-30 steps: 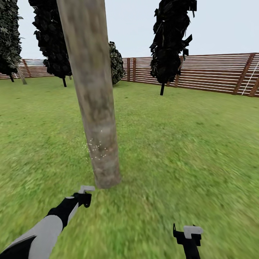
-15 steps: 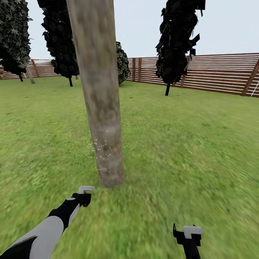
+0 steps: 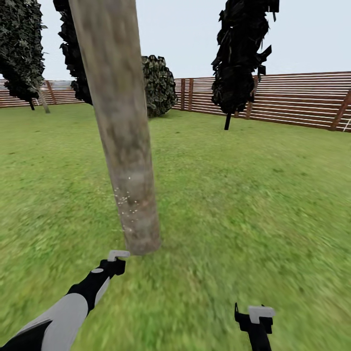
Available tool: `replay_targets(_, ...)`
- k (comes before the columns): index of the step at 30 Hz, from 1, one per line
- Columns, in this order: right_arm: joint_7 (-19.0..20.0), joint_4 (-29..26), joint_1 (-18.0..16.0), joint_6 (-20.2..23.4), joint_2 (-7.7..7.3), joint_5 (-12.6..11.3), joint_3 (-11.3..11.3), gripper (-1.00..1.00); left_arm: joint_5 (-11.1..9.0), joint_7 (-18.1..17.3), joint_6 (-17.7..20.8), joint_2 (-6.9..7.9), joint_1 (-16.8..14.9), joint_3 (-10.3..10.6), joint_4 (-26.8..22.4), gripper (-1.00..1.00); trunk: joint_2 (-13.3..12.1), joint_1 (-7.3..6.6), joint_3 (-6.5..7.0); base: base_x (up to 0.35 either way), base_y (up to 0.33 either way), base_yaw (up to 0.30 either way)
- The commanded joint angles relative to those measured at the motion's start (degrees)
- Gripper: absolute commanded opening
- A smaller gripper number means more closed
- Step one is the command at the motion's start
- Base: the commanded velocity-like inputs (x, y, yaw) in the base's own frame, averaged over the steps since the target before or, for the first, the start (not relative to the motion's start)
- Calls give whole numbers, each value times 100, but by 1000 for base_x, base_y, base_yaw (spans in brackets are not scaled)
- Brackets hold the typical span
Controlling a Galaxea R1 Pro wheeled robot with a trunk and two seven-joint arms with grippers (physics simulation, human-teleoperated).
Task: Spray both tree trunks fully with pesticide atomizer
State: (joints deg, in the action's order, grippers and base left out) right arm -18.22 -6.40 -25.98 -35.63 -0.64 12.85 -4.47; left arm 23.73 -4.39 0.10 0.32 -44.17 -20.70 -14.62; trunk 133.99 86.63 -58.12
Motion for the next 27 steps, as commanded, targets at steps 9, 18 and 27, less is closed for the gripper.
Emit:
replay_targets(9,-15,3,-4,-15,2,60,-45,100,44,143,69,-17,-4,-199,-14,-100,2,-1,-5,60,-273,176)
replay_targets(18,-15,0,-4,-15,2,60,-45,100,9,164,86,20,-4,-549,-15,-100,2,-1,-5,98,-273,214)
replay_targets(27,-14,0,-4,-15,2,60,-45,100,15,167,78,-14,-4,-537,-15,-100,2,-1,-5,37,-273,6)
